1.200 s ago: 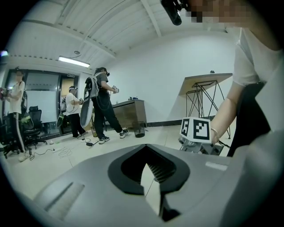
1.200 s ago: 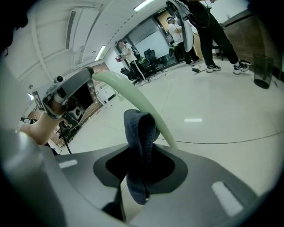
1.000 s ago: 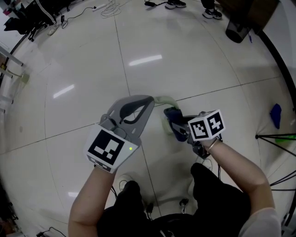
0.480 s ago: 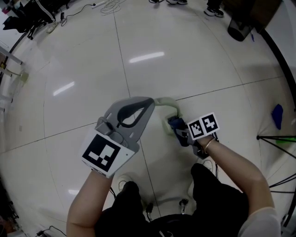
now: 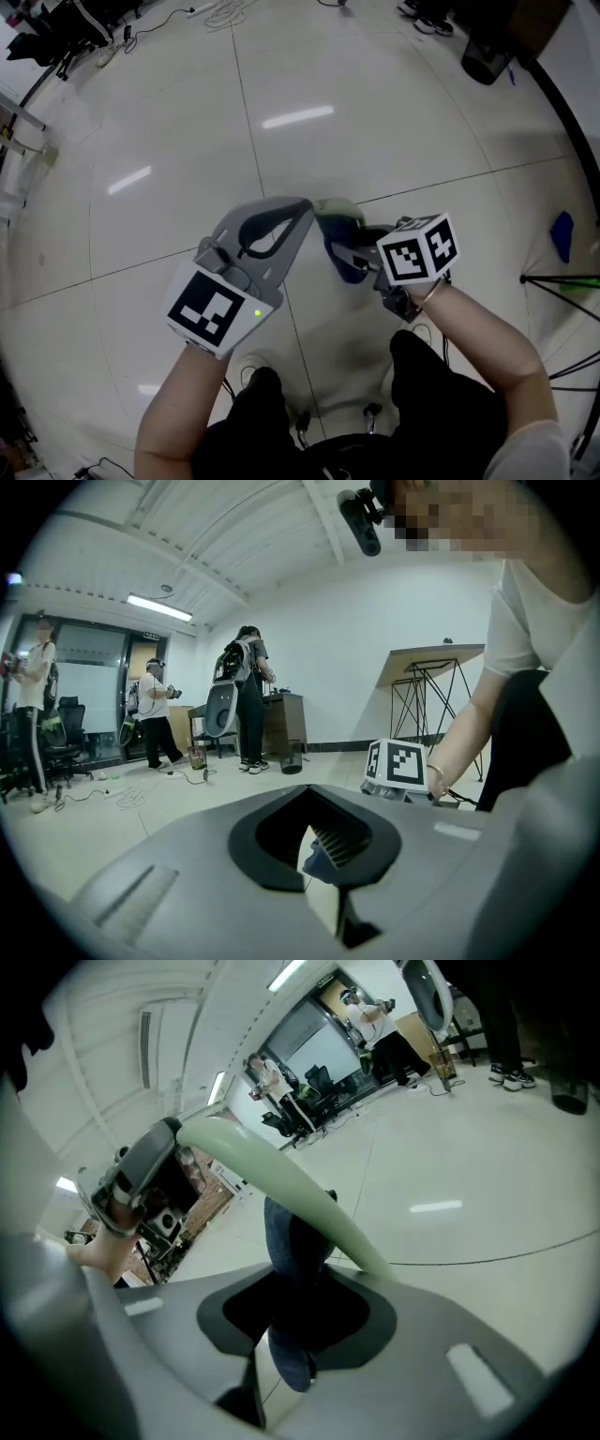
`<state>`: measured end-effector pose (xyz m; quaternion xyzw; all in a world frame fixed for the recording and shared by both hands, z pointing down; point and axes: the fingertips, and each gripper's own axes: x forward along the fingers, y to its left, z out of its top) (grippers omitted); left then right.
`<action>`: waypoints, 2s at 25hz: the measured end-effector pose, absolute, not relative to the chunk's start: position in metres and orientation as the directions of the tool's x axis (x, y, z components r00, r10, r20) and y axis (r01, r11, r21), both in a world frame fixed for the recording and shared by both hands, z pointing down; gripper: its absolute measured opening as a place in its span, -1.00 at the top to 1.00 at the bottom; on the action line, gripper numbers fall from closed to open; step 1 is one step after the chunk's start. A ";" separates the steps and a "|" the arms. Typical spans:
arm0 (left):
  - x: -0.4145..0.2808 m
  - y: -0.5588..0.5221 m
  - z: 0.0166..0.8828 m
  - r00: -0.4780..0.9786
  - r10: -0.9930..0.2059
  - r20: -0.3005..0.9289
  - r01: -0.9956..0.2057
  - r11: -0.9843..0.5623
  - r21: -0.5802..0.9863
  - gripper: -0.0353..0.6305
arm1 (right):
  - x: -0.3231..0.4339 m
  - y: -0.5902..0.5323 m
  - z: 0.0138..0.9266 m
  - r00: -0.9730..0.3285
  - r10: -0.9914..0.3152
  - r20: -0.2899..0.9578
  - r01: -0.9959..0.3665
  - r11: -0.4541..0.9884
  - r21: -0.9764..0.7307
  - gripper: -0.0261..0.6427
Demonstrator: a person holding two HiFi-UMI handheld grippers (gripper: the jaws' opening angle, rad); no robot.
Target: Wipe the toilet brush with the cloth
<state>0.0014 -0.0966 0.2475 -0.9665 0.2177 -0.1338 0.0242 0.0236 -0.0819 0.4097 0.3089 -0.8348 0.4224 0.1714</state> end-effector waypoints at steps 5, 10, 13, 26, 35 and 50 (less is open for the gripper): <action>0.002 -0.096 0.245 0.876 -0.420 0.237 -0.408 -0.907 -0.100 0.88 | 0.051 -0.081 0.446 -0.696 -0.389 0.603 -0.718 0.366 -0.592 0.60; 0.003 -0.095 0.244 0.878 -0.414 0.240 -0.402 -0.910 -0.100 0.88 | 0.061 -0.068 0.496 -0.683 -0.334 0.649 -0.729 0.265 -0.631 0.59; 0.002 -0.095 0.245 0.874 -0.420 0.244 -0.405 -0.908 -0.109 0.88 | 0.061 -0.050 0.527 -0.678 -0.291 0.675 -0.733 0.206 -0.648 0.59; -0.009 -0.088 0.213 0.869 -0.455 0.194 -0.440 -0.890 -0.118 0.88 | 0.094 -0.024 0.423 -0.648 -0.379 0.661 -0.749 0.474 -0.463 0.60; -0.072 -0.081 0.102 0.785 -0.617 -0.048 -0.619 -0.784 -0.045 0.88 | 0.061 -0.043 0.178 -0.614 -0.729 0.303 -0.785 0.606 -0.131 0.60; -0.099 0.001 0.092 0.717 -0.692 -0.086 -0.697 -0.714 -0.066 0.88 | 0.101 -0.004 0.118 -0.374 -0.913 0.165 -0.916 0.391 0.088 0.61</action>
